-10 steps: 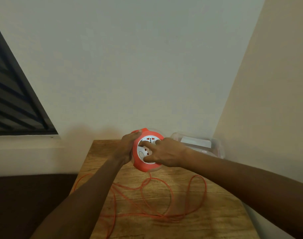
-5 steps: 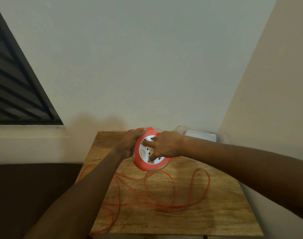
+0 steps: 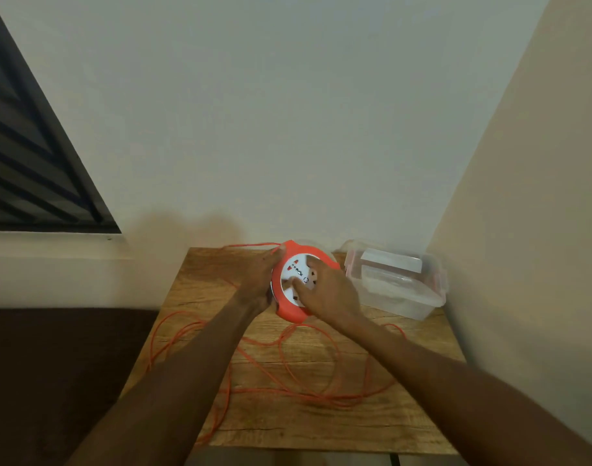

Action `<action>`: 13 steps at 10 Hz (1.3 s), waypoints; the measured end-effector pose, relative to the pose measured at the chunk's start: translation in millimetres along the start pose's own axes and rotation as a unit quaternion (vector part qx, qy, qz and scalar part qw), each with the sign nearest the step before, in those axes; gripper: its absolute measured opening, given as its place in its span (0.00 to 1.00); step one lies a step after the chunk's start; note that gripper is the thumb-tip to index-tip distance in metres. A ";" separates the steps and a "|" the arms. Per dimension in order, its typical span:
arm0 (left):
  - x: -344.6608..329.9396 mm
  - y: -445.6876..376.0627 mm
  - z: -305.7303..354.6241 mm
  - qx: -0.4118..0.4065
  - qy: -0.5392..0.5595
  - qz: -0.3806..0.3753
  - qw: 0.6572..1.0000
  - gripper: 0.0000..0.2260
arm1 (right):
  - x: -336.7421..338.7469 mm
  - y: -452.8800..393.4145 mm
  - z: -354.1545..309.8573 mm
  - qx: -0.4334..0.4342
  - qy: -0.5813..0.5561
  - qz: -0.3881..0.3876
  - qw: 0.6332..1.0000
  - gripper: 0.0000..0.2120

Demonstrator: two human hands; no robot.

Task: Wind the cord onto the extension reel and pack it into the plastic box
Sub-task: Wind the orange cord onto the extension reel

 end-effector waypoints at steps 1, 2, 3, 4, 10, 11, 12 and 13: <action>6.7 3.0 -6.3 0.014 -0.011 0.019 1.000 0.11 | -15.6 16.6 5.2 -0.040 -0.097 0.003 0.994 0.32; 14.5 4.1 -5.5 0.033 -0.022 0.032 0.999 0.13 | -12.9 22.1 5.1 0.123 0.038 -0.020 0.991 0.27; 14.0 5.8 -1.3 0.049 -0.034 0.009 0.998 0.16 | -3.3 23.1 -1.4 0.345 0.241 -0.101 0.902 0.21; 6.8 10.9 -0.6 0.060 -0.039 -0.020 0.997 0.14 | 8.5 18.9 -8.4 0.431 0.324 -0.178 0.823 0.21; 7.2 8.1 1.0 0.072 -0.060 -0.086 0.992 0.16 | 31.4 -4.7 -36.8 0.547 0.441 -0.240 0.670 0.34; 2.0 8.5 3.7 0.091 -0.068 -0.102 0.988 0.17 | 31.4 -2.7 -37.6 0.573 0.471 -0.261 0.617 0.30; -0.4 8.2 6.9 0.098 -0.093 -0.103 0.985 0.17 | 27.2 -0.5 -37.5 0.597 0.493 -0.270 0.572 0.30; -7.1 9.5 10.7 0.102 -0.105 -0.130 0.981 0.16 | 26.7 -3.7 -34.8 0.592 0.524 -0.269 0.551 0.27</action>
Point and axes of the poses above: each hand's wrist, its own y-axis away from the middle knuckle, its own x-axis out of the back of the hand, z = x × y, the point moved 5 cm from there along -y, towards the middle knuckle, and after that the axes turned 6 degrees about -y, right-handed, at the moved point
